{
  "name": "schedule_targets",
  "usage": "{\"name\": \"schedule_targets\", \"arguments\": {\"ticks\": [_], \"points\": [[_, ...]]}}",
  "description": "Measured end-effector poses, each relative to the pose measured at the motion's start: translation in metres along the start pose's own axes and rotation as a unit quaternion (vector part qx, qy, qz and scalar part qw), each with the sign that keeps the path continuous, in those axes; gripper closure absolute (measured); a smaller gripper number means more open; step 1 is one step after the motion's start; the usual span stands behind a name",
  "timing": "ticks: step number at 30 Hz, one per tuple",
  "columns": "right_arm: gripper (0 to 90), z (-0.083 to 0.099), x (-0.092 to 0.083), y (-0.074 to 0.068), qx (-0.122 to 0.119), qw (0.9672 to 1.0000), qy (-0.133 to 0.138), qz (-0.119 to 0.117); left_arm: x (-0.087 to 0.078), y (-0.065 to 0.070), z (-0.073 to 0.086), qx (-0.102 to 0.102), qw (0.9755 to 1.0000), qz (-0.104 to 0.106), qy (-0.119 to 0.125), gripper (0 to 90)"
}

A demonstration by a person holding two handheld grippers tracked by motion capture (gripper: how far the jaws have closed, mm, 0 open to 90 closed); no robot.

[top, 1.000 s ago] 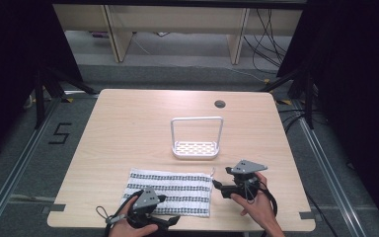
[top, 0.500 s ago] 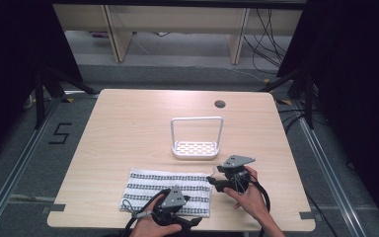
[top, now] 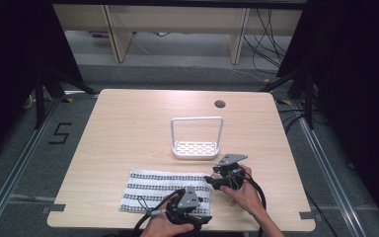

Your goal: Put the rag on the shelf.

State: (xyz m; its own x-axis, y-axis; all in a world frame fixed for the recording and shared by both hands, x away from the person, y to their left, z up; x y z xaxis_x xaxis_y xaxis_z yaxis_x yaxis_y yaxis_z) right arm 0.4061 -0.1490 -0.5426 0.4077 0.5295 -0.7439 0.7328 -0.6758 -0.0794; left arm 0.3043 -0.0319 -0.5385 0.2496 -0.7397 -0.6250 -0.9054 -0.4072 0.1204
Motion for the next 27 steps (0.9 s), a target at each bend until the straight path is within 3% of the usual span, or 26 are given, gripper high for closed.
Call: {"name": "schedule_targets", "arguments": {"ticks": [3, 5, 9, 10, 13, 14, 17, 18, 20, 23, 24, 27], "points": [[49.8, 0.000, 0.001, 0.001, -0.003, 1.0000, 0.004, -0.004, 0.002, 0.000, 0.000, -0.008, 1.0000, -0.003, -0.003, 41.1], [50.2, -0.001, 0.002, 0.002, -0.007, 1.0000, 0.004, -0.005, 0.004, -0.002, -0.001, -0.002, 1.0000, -0.005, -0.004, 42.3], [50.6, 0.000, 0.003, 0.001, 0.010, 0.9999, 0.006, -0.001, 0.007, -0.003, -0.002, 0.008, 0.9999, -0.003, -0.013, 44.0], [50.7, -0.001, 0.005, 0.002, -0.002, 0.9999, 0.011, -0.004, 0.008, -0.003, -0.002, 0.020, 0.9995, -0.006, -0.021, 45.1], [50.7, -0.001, 0.005, 0.003, -0.009, 0.9999, 0.004, -0.009, 0.008, -0.002, -0.002, 0.032, 0.9990, -0.007, -0.031, 46.5], [50.7, 0.000, 0.004, 0.001, 0.004, 0.9999, -0.002, -0.009, 0.010, -0.001, -0.002, 0.028, 0.9991, -0.010, -0.032, 46.5], [51.5, -0.001, 0.009, 0.000, 0.000, 0.9999, 0.003, -0.012, 0.014, -0.004, 0.003, 0.046, 0.9973, -0.011, -0.055, 51.1], [51.7, -0.001, 0.007, 0.000, -0.003, 0.9999, -0.008, -0.006, 0.015, -0.005, 0.004, 0.057, 0.9964, -0.010, -0.061, 52.4], [53.2, -0.001, 0.009, 0.000, -0.012, 0.9999, -0.003, -0.007, 0.017, -0.005, 0.005, 0.058, 0.9964, -0.012, -0.061, 55.2], [55.2, 0.000, 0.008, -0.001, -0.006, 0.9999, -0.013, -0.006, 0.018, -0.006, 0.004, 0.064, 0.9962, -0.014, -0.057, 58.7], [57.0, 0.001, 0.009, 0.000, -0.010, 0.9999, -0.014, -0.001, 0.016, -0.010, 0.004, 0.081, 0.9942, -0.012, -0.070, 64.4], [59.5, 0.001, 0.011, -0.001, -0.013, 0.9998, -0.014, -0.006, 0.015, -0.014, 0.005, 0.076, 0.9952, -0.016, -0.060, 71.8]]}}
Point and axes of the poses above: each handheld gripper's, and its own axes: x roughly forward along the jaws, z roughly out of its underside, y roughly to its right, the point moved 6 cm from there along x, roughly forward along the jaws, and after that the axes turned 2 degrees about -y, right-handed, at the moved point
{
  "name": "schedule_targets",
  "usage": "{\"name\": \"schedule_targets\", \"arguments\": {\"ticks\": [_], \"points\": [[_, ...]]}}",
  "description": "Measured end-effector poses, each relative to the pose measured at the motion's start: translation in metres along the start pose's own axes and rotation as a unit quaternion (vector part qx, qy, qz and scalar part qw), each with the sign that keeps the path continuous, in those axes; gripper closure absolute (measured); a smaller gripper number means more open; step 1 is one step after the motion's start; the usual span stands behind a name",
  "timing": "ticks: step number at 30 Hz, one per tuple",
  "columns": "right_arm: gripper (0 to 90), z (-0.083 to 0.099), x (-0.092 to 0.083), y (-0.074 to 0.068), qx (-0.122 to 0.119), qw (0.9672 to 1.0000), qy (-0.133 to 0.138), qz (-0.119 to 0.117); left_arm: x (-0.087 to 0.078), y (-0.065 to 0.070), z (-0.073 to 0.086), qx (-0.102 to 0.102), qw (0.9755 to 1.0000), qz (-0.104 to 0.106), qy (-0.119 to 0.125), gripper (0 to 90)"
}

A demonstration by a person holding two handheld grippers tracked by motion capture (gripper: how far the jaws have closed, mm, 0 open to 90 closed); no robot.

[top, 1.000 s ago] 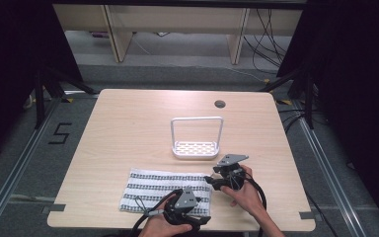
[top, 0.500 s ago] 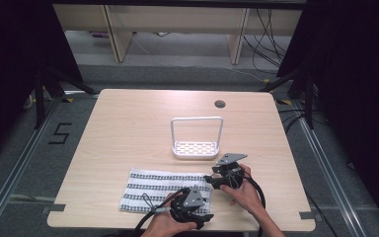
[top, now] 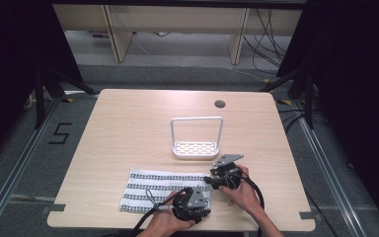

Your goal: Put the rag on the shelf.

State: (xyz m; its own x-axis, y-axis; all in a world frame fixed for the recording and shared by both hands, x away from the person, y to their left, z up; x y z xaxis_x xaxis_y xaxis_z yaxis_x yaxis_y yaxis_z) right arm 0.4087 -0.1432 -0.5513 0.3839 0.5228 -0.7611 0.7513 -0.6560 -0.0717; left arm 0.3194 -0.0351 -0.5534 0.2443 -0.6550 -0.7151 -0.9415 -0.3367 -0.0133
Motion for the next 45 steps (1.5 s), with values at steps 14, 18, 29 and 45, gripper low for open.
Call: {"name": "schedule_targets", "arguments": {"ticks": [14, 18, 29, 45], "points": [[88.0, 0.001, -0.002, -0.004, 0.015, 0.9995, -0.005, -0.028, -0.003, -0.005, 0.001, -0.005, 0.9999, 0.003, 0.010, 85.1], [88.3, -0.005, -0.010, -0.006, 0.019, 0.9991, 0.019, -0.034, -0.013, -0.003, -0.003, -0.018, 0.9993, 0.008, 0.032, 85.3], [88.5, -0.030, -0.041, -0.020, 0.016, 0.9957, 0.077, -0.050, -0.066, -0.016, -0.017, -0.026, 0.9966, -0.010, 0.078, 85.5], [88.8, -0.107, -0.116, -0.044, -0.009, 0.9806, 0.174, -0.090, -0.168, -0.045, -0.057, -0.048, 0.9872, -0.018, 0.151, 85.7]]}}
Point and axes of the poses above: each handheld gripper's, and its own axes: x roughly forward along the jaws, z roughly out of its underside, y roughly to its right, the point moved 6 cm from there along x, roughly forward along the jaws, and after that the axes turned 2 degrees about -y, right-handed, at the moved point
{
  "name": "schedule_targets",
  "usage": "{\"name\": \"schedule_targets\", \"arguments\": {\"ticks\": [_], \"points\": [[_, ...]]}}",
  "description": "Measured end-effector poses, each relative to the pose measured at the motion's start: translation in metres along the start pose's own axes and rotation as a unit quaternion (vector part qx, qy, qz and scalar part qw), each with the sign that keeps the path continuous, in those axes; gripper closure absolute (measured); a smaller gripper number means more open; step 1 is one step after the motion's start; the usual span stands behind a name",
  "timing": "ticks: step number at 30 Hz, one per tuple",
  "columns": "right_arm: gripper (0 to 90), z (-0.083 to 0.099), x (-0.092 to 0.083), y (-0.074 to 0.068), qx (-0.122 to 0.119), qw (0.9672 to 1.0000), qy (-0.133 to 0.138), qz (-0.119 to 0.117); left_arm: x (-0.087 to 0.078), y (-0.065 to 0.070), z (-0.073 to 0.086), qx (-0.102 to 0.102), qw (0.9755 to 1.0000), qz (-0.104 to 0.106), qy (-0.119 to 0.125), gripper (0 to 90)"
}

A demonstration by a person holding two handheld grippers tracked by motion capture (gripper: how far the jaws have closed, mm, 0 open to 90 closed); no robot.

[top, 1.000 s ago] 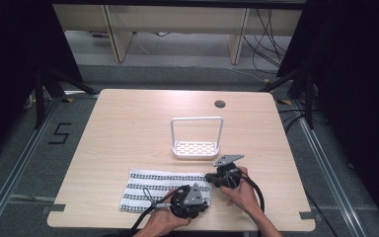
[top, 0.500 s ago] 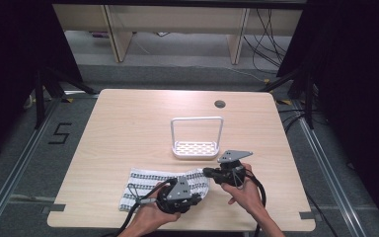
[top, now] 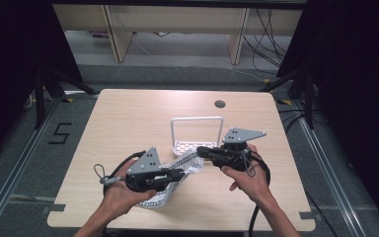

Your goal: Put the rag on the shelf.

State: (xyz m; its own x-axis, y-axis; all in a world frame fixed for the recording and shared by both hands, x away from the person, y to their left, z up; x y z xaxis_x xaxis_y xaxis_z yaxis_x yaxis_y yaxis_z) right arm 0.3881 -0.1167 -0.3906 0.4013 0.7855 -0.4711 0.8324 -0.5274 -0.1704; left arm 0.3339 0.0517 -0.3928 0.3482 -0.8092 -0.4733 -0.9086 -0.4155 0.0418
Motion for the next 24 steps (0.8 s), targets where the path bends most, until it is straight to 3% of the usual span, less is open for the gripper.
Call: {"name": "schedule_targets", "arguments": {"ticks": [1, 3, 4, 6, 7, 9, 10, 16, 21, 24], "points": [[88.7, -0.008, -0.003, -0.002, -0.007, 0.9999, 0.009, -0.004, -0.012, -0.005, -0.011, -0.003, 0.9999, -0.004, 0.013, 85.7], [88.7, -0.013, -0.006, -0.004, -0.002, 0.9999, 0.010, -0.003, -0.015, -0.007, -0.014, -0.005, 0.9998, -0.006, 0.019, 85.7], [88.8, -0.025, -0.010, -0.004, -0.014, 0.9997, 0.022, -0.004, -0.025, -0.011, -0.024, -0.004, 0.9995, -0.008, 0.030, 85.7], [88.8, -0.034, -0.015, -0.005, -0.023, 0.9994, 0.026, 0.003, -0.032, -0.014, -0.032, -0.003, 0.9992, -0.011, 0.040, 85.7], [88.8, -0.037, -0.017, -0.008, -0.015, 0.9996, 0.024, 0.001, -0.035, -0.017, -0.037, -0.003, 0.9989, -0.013, 0.045, 85.7], [88.8, -0.046, -0.020, -0.009, -0.029, 0.9991, 0.031, 0.006, -0.037, -0.020, -0.040, -0.002, 0.9987, -0.016, 0.048, 85.7], [88.8, -0.049, -0.022, -0.010, -0.028, 0.9991, 0.030, 0.012, -0.042, -0.027, -0.048, -0.006, 0.9980, -0.021, 0.059, 85.7], [88.8, -0.059, -0.032, -0.008, -0.035, 0.9985, 0.034, 0.022, -0.044, -0.039, -0.065, -0.018, 0.9964, -0.025, 0.079, 85.7], [88.8, -0.066, -0.046, -0.007, -0.031, 0.9977, 0.052, 0.030, -0.044, -0.041, -0.078, -0.012, 0.9959, -0.026, 0.086, 85.7], [88.8, -0.068, -0.051, -0.005, -0.023, 0.9976, 0.052, 0.038, -0.037, -0.044, -0.087, -0.009, 0.9959, -0.039, 0.082, 85.7]]}}
Point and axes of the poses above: each handheld gripper's, and its own axes: x roughly forward along the jaws, z roughly out of its underside, y roughly to its right, the point moved 6 cm from there along x, roughly forward along the jaws, and after that the axes turned 2 degrees about -y, right-handed, at the moved point
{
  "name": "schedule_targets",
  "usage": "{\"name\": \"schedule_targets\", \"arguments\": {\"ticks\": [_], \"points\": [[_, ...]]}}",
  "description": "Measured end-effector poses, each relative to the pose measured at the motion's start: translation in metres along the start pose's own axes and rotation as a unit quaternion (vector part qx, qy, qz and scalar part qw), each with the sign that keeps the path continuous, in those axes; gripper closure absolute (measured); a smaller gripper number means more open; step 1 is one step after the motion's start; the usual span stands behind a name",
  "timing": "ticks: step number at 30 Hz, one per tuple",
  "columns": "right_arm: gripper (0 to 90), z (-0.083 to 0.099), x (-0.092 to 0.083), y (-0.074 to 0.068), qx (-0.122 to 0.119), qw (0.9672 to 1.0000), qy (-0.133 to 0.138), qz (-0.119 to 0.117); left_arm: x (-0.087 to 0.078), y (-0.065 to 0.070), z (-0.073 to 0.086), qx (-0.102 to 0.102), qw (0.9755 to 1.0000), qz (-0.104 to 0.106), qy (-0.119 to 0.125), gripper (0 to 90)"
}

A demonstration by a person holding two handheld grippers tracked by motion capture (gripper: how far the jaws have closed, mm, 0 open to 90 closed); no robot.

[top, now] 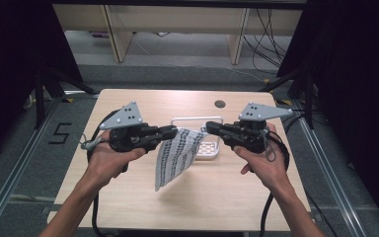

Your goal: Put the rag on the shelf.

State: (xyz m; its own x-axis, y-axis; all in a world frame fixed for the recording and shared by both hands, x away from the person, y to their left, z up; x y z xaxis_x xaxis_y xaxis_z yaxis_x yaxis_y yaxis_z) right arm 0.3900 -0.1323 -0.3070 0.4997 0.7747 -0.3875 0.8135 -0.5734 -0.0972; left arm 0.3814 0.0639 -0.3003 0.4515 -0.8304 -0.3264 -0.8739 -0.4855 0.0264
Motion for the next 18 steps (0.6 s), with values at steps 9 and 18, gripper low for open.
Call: {"name": "schedule_targets", "arguments": {"ticks": [9, 18], "points": [[88.8, -0.015, -0.009, 0.020, -0.003, 0.9992, 0.018, 0.036, 0.024, -0.020, -0.014, -0.020, 0.9997, -0.010, 0.004, 85.8], [88.8, -0.026, -0.011, 0.033, -0.005, 0.9979, 0.027, 0.059, 0.038, -0.033, -0.028, -0.025, 0.9994, -0.020, 0.010, 85.7]]}}
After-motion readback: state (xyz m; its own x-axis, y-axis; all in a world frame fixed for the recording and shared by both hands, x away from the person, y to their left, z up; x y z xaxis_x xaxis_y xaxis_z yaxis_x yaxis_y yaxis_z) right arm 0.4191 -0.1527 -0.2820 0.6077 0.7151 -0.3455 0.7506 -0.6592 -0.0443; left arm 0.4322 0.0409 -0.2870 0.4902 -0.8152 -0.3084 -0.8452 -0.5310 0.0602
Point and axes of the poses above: each handheld gripper's, and its own axes: x roughly forward along the jaws, z roughly out of its underside, y roughly to its right, the point moved 6 cm from there along x, roughly forward along the jaws, and after that the axes turned 2 degrees about -y, right-handed, at the moved point
